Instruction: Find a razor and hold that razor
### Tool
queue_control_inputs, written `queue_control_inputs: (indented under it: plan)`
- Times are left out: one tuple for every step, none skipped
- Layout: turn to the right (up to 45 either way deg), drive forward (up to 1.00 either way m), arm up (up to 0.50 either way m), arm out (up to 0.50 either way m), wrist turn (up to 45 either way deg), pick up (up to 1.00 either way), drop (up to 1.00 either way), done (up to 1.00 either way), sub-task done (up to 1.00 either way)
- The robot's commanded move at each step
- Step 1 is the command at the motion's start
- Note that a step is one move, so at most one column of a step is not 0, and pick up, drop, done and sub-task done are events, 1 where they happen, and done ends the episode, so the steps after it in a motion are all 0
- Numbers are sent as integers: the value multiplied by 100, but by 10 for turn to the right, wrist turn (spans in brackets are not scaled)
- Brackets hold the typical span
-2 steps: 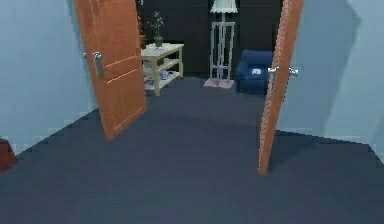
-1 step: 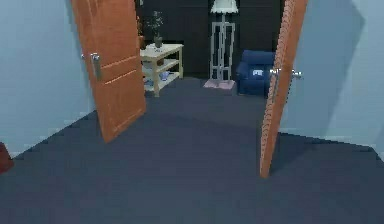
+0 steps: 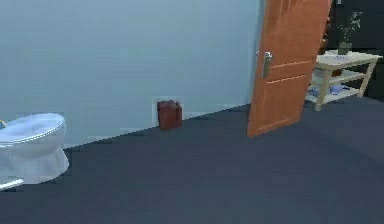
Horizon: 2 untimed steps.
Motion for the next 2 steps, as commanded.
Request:
queue_control_inputs:
  plan:
    - [-330,0,0,0,0,0,0,0,0]
    - [0,30,0,0,0,0,0,0,0]
